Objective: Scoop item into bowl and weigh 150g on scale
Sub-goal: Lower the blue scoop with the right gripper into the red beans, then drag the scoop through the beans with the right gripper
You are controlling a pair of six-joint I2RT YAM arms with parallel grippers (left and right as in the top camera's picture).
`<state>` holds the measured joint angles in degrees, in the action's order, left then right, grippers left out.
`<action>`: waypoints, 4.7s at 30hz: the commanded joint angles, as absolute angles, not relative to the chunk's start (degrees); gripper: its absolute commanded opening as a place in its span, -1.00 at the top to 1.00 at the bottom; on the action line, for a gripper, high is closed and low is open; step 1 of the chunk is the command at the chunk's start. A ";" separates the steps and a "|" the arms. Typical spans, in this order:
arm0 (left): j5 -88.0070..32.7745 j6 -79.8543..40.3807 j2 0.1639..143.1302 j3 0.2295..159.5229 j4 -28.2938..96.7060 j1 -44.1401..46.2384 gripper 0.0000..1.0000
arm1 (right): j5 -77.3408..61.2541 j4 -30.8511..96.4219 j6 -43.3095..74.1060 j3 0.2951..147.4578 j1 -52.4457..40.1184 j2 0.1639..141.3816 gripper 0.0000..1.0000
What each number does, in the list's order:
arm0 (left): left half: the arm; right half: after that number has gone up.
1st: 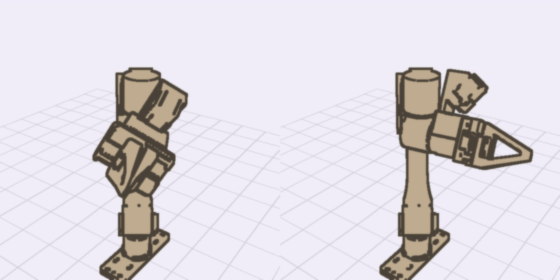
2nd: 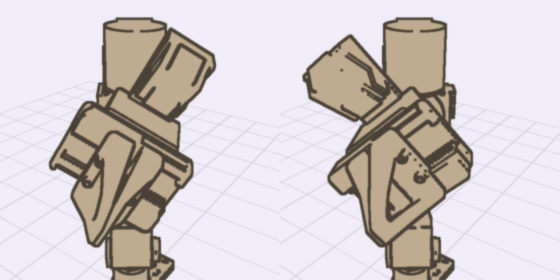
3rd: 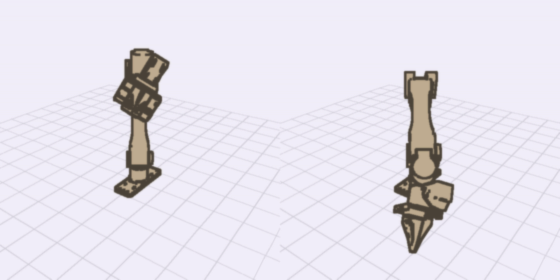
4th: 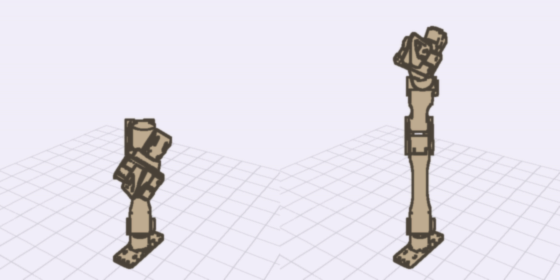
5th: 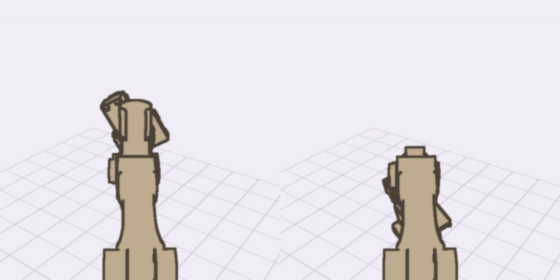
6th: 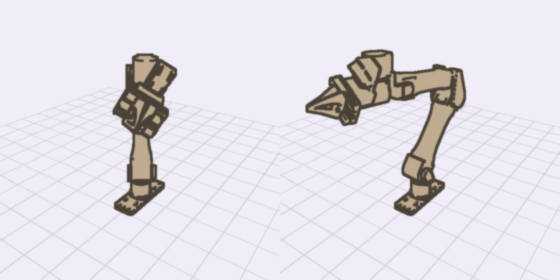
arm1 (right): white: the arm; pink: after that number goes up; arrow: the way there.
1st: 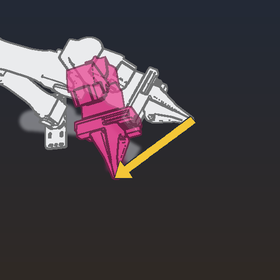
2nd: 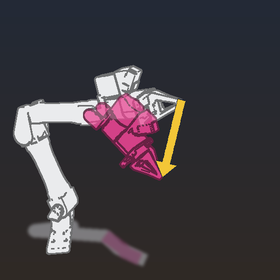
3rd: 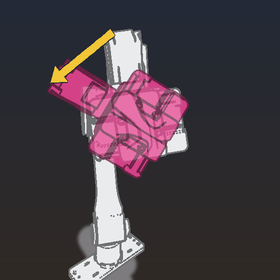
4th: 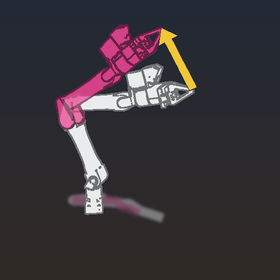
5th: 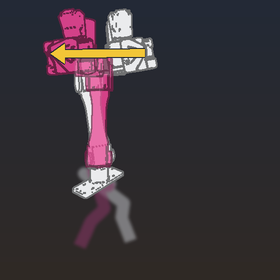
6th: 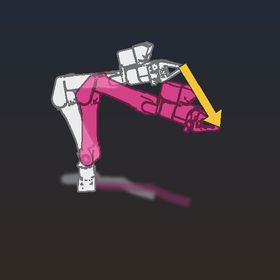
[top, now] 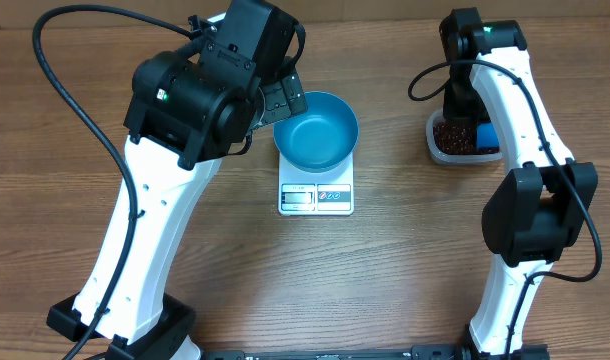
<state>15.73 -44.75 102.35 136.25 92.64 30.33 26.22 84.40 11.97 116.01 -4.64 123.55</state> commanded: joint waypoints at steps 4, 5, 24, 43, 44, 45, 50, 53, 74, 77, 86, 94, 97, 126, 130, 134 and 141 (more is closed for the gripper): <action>16.91 -43.68 103.13 136.59 92.75 30.24 -0.99 | 27.38 85.17 12.56 115.72 -4.49 126.17 0.92; 16.91 -43.68 103.13 136.59 92.75 30.24 -0.99 | 27.38 85.38 12.56 115.72 -4.49 126.56 0.92; 16.93 -43.68 103.13 136.59 92.75 30.24 -0.99 | 20.62 85.95 9.47 115.72 -4.49 128.27 0.92; 16.91 -43.68 103.13 136.59 92.75 30.24 -0.99 | 14.83 86.00 8.45 115.90 -4.43 128.25 0.92; 16.91 -43.68 103.13 136.59 92.75 30.24 -0.99 | 14.61 86.00 8.45 115.90 -4.43 128.25 0.92; 16.91 -43.68 103.13 136.59 92.75 30.22 -0.99 | 14.44 86.00 8.43 115.90 -4.38 128.25 0.92; 16.91 -43.68 103.13 136.59 92.75 30.24 -0.99 | 12.88 85.82 8.43 115.90 -3.81 127.98 0.92; 16.91 -43.68 103.13 136.59 92.75 30.24 -0.99 | 11.07 85.54 8.43 115.90 -2.85 127.33 0.92; 16.91 -43.68 103.39 136.59 92.77 30.35 -0.99 | -5.74 84.31 2.68 115.90 3.68 125.36 0.92; 16.88 -43.70 103.39 136.59 92.75 30.41 -0.99 | -6.31 84.31 2.42 115.90 3.68 125.36 0.92; 16.91 -43.68 103.44 136.59 92.75 30.39 -0.99 | -10.87 84.14 1.19 115.90 5.41 125.36 0.92; 16.91 -43.68 103.44 136.59 92.75 30.39 -0.99 | -16.01 84.31 -0.58 115.90 7.99 125.36 0.92; 16.91 -43.68 103.46 136.59 92.75 30.39 -0.99 | -19.38 84.68 -2.04 115.90 9.52 125.36 0.92; 16.91 -43.68 103.46 136.59 92.75 30.39 -0.99 | -21.39 89.95 -5.04 115.81 12.93 125.38 0.92; 16.91 -43.68 103.46 136.59 92.75 30.39 -0.99 | -22.48 90.54 -5.02 115.81 12.88 125.38 0.92; 16.91 -43.68 103.46 136.59 92.75 30.39 -0.99 | -22.90 90.78 -4.97 115.81 12.88 125.38 0.92; 16.91 -43.68 103.46 136.59 92.75 30.39 -0.99 | -24.69 91.33 -4.78 115.81 12.88 125.38 0.92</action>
<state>15.73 -44.75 102.67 136.25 92.64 30.35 -21.61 91.00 -4.54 116.01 12.82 125.21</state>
